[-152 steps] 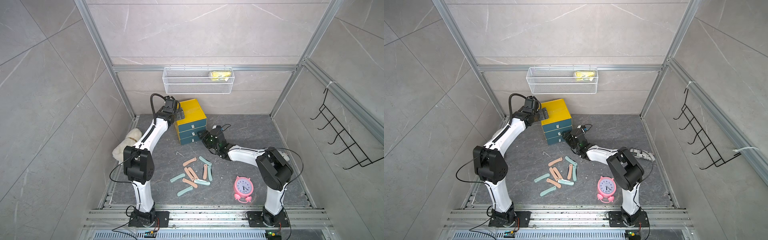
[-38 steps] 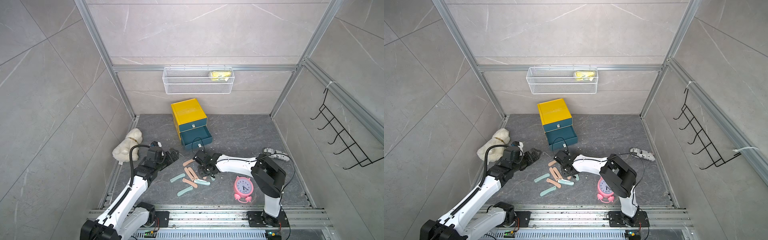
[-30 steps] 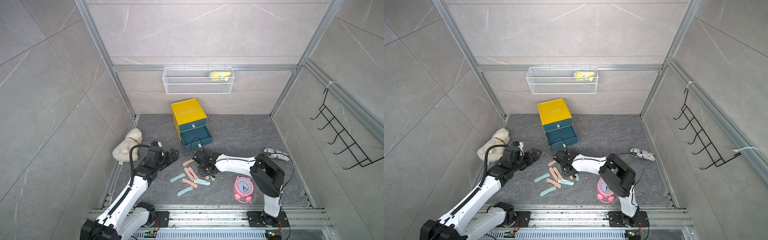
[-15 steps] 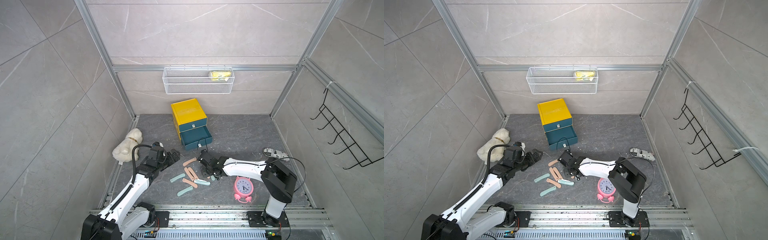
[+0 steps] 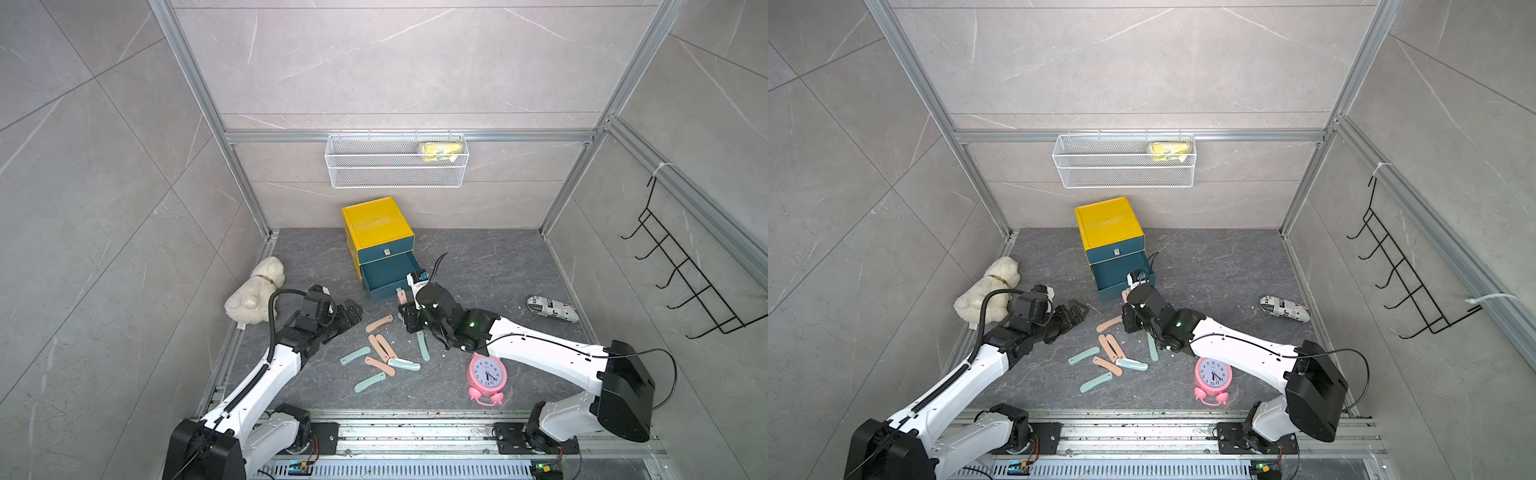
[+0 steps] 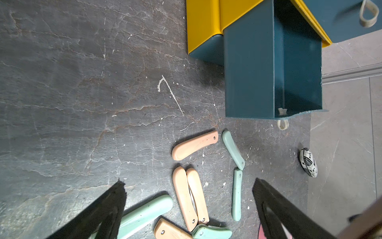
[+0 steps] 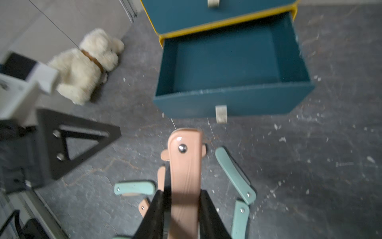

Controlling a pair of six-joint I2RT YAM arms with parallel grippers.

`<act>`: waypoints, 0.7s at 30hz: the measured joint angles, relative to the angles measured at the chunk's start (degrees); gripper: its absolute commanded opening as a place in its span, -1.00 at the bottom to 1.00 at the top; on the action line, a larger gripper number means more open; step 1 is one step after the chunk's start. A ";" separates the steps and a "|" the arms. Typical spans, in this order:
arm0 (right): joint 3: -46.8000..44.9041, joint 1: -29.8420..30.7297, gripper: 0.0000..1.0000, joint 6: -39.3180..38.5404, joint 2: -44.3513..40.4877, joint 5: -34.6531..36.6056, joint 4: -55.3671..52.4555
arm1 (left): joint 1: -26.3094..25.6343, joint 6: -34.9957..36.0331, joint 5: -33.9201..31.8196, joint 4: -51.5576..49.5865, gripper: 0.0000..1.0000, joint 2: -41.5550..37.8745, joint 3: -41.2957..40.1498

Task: Place the fruit knives into the drawer by color
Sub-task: Pick up the fruit knife from the center of the board, then place the fruit knife in the drawer.

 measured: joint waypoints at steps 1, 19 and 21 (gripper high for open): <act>1.62 -0.48 -0.56 -0.09 0.61 0.44 0.92 | -0.04 0.04 0.00 0.00 0.99 0.07 0.00; 15.23 -8.09 -0.12 4.98 23.17 7.85 12.00 | -1.55 1.73 0.02 -1.36 0.99 3.30 0.92; 15.85 -8.39 -0.10 5.16 23.17 7.67 11.54 | -1.62 2.03 0.02 -1.86 0.99 3.82 1.62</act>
